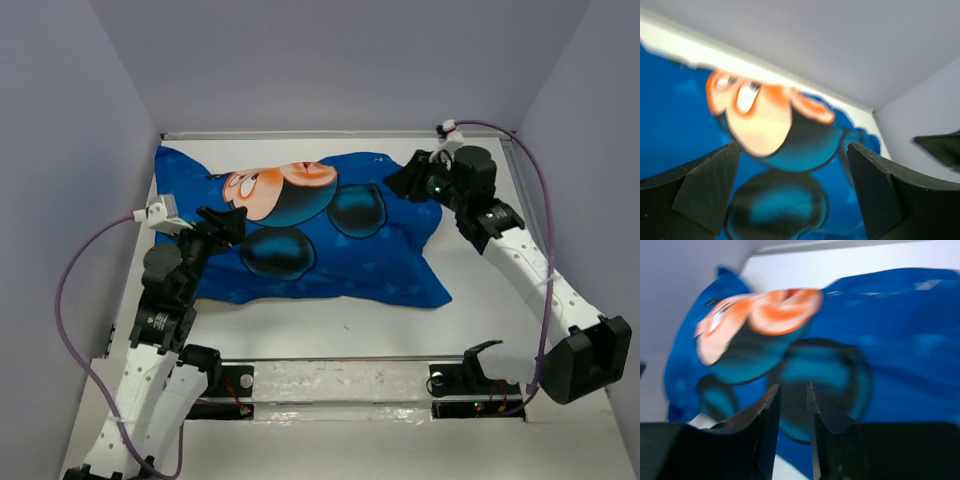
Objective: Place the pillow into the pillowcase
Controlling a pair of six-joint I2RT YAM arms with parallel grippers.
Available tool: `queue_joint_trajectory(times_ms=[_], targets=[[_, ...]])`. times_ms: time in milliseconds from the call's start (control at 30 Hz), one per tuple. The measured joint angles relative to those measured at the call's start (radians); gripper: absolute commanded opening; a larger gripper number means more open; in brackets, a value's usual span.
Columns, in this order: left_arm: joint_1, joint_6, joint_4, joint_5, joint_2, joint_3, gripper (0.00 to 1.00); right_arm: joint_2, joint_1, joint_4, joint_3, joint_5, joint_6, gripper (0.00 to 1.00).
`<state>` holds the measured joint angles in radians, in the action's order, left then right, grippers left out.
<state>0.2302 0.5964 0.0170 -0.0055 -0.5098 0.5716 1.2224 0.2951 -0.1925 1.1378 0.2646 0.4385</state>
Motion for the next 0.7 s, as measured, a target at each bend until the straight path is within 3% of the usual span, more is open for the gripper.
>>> queue_joint_trajectory(times_ms=[33, 167, 267, 400, 433, 500, 533, 700], targets=[[0.000, -0.029, -0.013, 0.002, 0.000, 0.062, 0.99, 0.019, 0.038, 0.048, 0.000, 0.052, 0.018, 0.00], [0.000, -0.133, -0.064, 0.011, 0.011, 0.296, 0.99, 0.168, 0.145, 0.273, -0.034, 0.213, 0.109, 0.00], [0.000, -0.193, -0.127, 0.016, 0.041, 0.402, 0.99, 0.274, 0.148, 0.366, -0.090, 0.233, 0.156, 0.00], [0.000, -0.252, -0.228, 0.011, 0.065, 0.471, 0.99, 0.362, 0.138, 0.327, -0.135, 0.203, 0.184, 0.27], [0.000, -0.268, -0.263, 0.010, 0.067, 0.486, 0.99, 0.355, 0.138, 0.314, -0.138, 0.190, 0.178, 0.48], [0.000, -0.286, -0.308, 0.006, 0.068, 0.504, 0.99, 0.278, 0.138, 0.249, -0.140, 0.138, 0.161, 0.69], [0.000, -0.297, -0.343, 0.002, 0.068, 0.517, 0.99, 0.225, 0.139, 0.213, -0.140, 0.117, 0.136, 0.99], [0.000, -0.306, -0.408, 0.042, 0.074, 0.546, 0.99, -0.247, 0.136, 0.030, -0.098, -0.016, 0.040, 1.00]])
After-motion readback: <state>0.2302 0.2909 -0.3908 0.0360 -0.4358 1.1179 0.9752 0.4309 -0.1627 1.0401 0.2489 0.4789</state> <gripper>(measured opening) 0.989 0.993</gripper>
